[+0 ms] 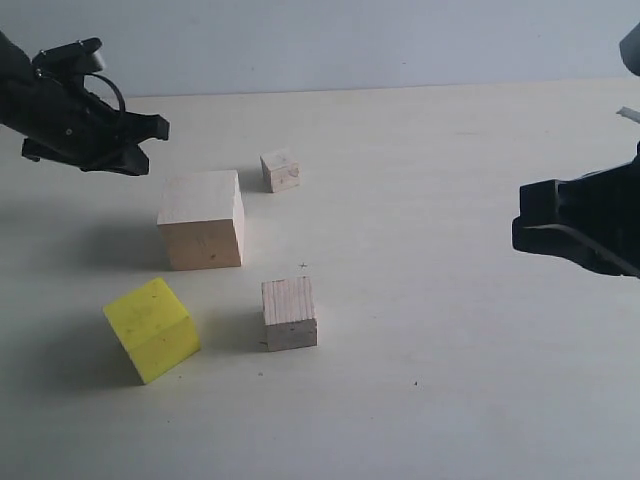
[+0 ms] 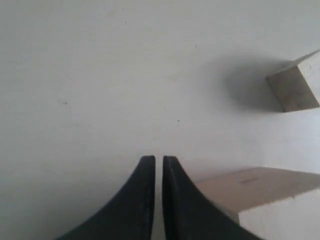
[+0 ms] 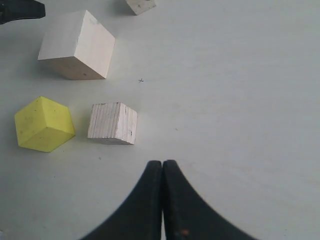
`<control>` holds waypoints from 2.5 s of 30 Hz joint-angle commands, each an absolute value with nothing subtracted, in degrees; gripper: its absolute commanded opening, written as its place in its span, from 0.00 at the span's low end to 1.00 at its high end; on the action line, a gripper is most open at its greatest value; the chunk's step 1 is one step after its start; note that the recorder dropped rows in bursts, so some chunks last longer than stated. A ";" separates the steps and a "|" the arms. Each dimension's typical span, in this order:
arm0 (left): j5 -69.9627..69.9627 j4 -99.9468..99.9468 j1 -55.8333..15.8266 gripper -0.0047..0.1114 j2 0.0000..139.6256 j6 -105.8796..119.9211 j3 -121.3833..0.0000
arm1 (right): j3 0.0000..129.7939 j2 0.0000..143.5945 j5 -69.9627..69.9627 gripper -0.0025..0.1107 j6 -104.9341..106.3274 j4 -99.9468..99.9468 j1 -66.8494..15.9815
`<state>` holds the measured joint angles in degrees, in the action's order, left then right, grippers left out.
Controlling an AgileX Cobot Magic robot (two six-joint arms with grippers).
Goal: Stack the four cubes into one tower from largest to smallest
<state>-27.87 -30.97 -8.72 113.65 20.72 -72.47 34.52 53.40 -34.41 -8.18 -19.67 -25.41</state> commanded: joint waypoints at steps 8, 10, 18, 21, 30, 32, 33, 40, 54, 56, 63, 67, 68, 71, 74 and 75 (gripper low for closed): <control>-29.76 -33.80 -10.85 0.11 121.88 21.11 -79.41 | 34.73 53.41 -34.20 0.02 -7.47 -19.26 -25.64; -30.86 -33.80 -11.81 0.11 122.36 21.84 -79.43 | 34.73 53.41 -34.20 0.02 -7.47 -19.26 -25.64; -39.19 -37.12 -12.78 0.11 122.48 21.73 -79.43 | 34.73 53.41 -34.20 0.02 -7.47 -19.26 -25.64; -42.38 -38.87 -13.35 0.11 122.48 21.85 -79.43 | 34.73 53.41 -34.20 0.02 -7.47 -19.26 -25.64; -46.06 -39.98 -17.07 0.11 120.89 19.68 -78.55 | 34.73 53.41 -34.44 0.02 -7.47 -19.26 -25.64; -47.28 -40.25 -17.07 0.11 120.08 18.86 -78.55 | 34.73 53.41 -34.88 0.02 -7.47 -19.26 -25.64; -47.88 -40.25 -17.07 0.11 119.67 18.86 -78.55 | 34.73 53.41 -35.06 0.02 -7.47 -19.26 -25.64; -48.56 -41.17 -17.07 0.11 116.13 18.86 -75.46 | 34.73 53.41 -35.52 0.02 -7.47 -19.26 -25.64; -44.78 -44.14 -17.07 0.11 109.87 21.79 -63.75 | 34.73 53.41 -35.86 0.02 -7.47 -19.26 -25.64; -44.90 -47.43 -17.07 0.11 109.40 24.29 -63.22 | 34.73 53.41 -35.86 0.02 -7.47 -19.26 -25.64; -47.26 -54.58 -17.20 0.11 109.27 28.91 -63.19 | 34.73 53.41 -37.56 0.02 -7.47 -19.26 -25.64; -45.54 -56.62 -17.20 0.11 109.27 29.80 -63.19 | 34.73 53.41 -39.20 0.02 -7.47 -19.26 -25.64; -44.51 -56.73 -17.20 0.11 109.27 29.80 -63.19 | 34.73 53.41 -39.65 0.02 -7.47 -19.26 -25.64; -42.10 -56.59 -17.20 0.09 109.37 29.80 -63.19 | 34.73 53.41 -40.45 0.02 -7.47 -19.48 -25.64; -41.42 -56.59 -17.20 0.06 109.37 29.80 -63.29 | 34.73 53.41 -40.55 0.02 -7.47 -19.48 -25.64; -41.42 -56.71 -17.20 0.06 109.37 29.80 -63.29 | 34.73 53.41 -40.55 0.02 -7.47 -19.48 -25.64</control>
<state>-42.35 -55.83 -16.98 109.86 29.52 -63.54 34.52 53.40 -40.40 -7.98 -19.57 -25.41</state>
